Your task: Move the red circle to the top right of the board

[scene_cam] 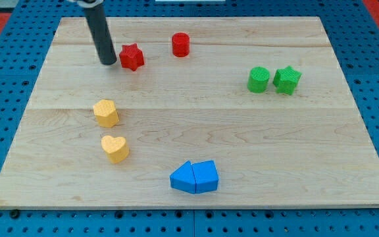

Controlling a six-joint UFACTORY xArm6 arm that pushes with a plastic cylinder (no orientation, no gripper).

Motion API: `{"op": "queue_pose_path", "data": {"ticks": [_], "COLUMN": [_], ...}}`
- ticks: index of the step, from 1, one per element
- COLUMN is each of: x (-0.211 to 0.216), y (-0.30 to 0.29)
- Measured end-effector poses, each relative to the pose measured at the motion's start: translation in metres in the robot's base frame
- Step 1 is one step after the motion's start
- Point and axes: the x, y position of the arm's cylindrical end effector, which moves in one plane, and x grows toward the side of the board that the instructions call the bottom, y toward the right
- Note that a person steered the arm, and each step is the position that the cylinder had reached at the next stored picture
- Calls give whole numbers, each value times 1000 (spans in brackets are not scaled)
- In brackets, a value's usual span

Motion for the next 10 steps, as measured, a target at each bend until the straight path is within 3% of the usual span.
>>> {"op": "queue_pose_path", "data": {"ticks": [2, 4, 7, 8, 10], "x": [-10, -9, -75, -75, -37], "y": [59, 69, 211, 250, 238]}}
